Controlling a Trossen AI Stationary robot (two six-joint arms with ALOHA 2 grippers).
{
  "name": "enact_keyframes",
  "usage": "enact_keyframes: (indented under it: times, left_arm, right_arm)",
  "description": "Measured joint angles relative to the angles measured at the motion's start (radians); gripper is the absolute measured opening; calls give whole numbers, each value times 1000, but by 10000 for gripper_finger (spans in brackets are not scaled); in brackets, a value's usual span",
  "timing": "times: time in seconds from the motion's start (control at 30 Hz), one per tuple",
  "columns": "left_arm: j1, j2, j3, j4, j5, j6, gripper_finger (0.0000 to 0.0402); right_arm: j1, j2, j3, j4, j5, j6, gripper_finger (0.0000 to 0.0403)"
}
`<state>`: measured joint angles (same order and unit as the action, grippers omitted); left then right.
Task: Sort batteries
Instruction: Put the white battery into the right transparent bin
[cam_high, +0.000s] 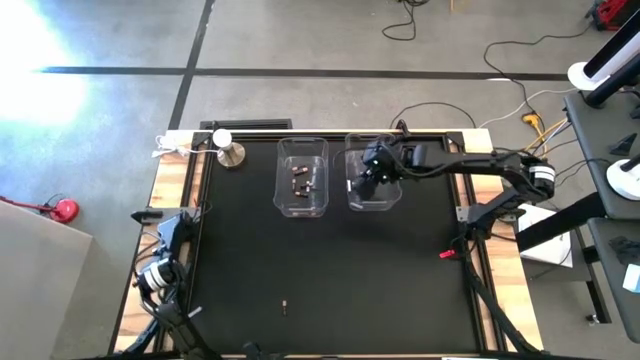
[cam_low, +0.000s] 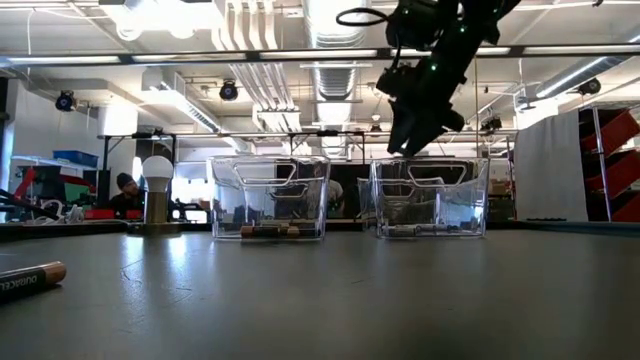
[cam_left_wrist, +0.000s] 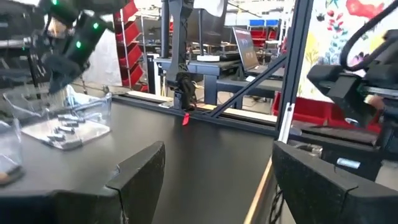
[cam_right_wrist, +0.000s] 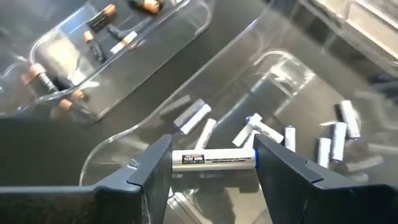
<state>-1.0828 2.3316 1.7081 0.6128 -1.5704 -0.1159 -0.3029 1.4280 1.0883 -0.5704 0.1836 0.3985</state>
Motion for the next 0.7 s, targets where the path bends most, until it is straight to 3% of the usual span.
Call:
enact_keyframes:
  times: [0.13, 0.27, 0.4, 0.5, 0.7]
  left_arm:
    - [-17, -97, -102, -2, 2, 45, 271]
    - [-21, -288, -327, 6, 38, 2, 264]
    - [18, -447, -604, -3, 135, -151, 257]
    - [61, -528, -779, 0, 144, -301, 253]
    - [113, -604, -983, 9, 173, -507, 246]
  right_arm:
    - [-34, 10, -7, -3, -61, -89, 194]
    - [-39, 9, -9, -4, -103, -162, 191]
    - [-46, 27, -10, 1, -112, -176, 195]
    - [-76, 66, -10, 0, -108, -154, 197]
    - [-168, 161, -9, 2, -109, -67, 192]
